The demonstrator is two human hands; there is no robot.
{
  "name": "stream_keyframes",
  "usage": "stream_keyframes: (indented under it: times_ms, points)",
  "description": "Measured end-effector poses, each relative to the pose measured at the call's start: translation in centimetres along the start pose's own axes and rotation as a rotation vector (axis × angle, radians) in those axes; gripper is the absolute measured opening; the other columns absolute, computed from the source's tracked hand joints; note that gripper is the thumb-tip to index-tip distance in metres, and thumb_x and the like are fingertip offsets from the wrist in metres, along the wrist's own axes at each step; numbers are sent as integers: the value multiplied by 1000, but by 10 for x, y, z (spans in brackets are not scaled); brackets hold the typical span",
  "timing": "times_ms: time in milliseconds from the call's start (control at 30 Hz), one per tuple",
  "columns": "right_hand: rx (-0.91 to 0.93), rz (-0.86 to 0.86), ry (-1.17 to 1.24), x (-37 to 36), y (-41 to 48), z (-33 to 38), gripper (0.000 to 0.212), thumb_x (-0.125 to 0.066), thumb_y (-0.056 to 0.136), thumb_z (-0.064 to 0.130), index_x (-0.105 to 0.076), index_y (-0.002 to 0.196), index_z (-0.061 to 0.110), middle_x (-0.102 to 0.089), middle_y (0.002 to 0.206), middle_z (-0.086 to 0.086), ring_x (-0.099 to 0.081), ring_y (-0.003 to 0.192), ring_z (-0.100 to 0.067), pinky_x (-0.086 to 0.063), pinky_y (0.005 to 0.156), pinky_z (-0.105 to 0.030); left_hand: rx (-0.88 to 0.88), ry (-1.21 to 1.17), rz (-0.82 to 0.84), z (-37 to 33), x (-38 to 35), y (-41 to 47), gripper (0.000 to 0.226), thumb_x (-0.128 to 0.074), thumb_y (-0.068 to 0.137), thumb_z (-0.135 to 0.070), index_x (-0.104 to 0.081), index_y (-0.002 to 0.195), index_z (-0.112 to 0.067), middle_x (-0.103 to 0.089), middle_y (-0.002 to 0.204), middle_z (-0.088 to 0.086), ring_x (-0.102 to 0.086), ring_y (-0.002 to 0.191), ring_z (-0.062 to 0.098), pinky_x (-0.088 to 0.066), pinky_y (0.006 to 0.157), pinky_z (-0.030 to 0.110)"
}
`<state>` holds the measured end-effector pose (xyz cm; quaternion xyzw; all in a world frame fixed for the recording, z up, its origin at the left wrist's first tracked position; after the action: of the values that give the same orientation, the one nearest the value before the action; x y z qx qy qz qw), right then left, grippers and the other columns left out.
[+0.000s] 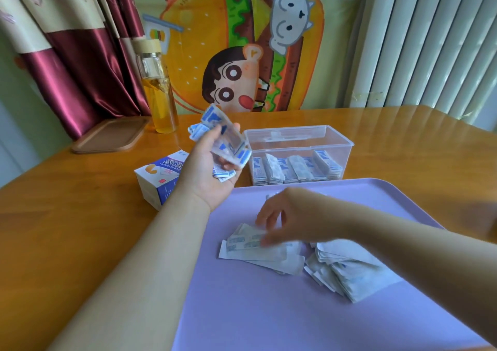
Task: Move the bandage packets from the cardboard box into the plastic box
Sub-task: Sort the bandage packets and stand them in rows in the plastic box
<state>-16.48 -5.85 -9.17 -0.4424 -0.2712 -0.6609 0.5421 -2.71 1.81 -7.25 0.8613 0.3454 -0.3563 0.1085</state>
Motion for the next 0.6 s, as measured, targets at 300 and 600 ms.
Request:
stream_keyframes:
  times_ms: [300, 600]
  points:
    - [-34, 84, 39, 2, 2, 0, 13, -67, 83, 31, -67, 93, 23, -59, 74, 7, -49, 53, -4, -37, 42, -10, 203, -36, -160, 10, 13, 6, 16, -54, 93, -27, -58, 80, -18, -44, 48, -8, -38, 45, 4, -33, 52, 18]
    - [-235, -227, -63, 39, 15, -70, 38, -74, 78, 34, -65, 112, 20, -61, 84, 9, -55, 74, -10, -44, 68, -22, 238, -215, -181, 12, 11, 3, 20, -55, 94, -22, -55, 79, -8, -54, 49, 2, -66, 71, 15, -56, 77, 34]
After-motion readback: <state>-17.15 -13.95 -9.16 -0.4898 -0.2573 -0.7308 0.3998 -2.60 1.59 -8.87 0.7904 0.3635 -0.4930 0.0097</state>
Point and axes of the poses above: each hand's wrist, its own y-axis towards the middle knuckle, its own x-axis out of the back of the hand, z = x × y, the point moved 1 cm from there along y, towards the middle knuckle
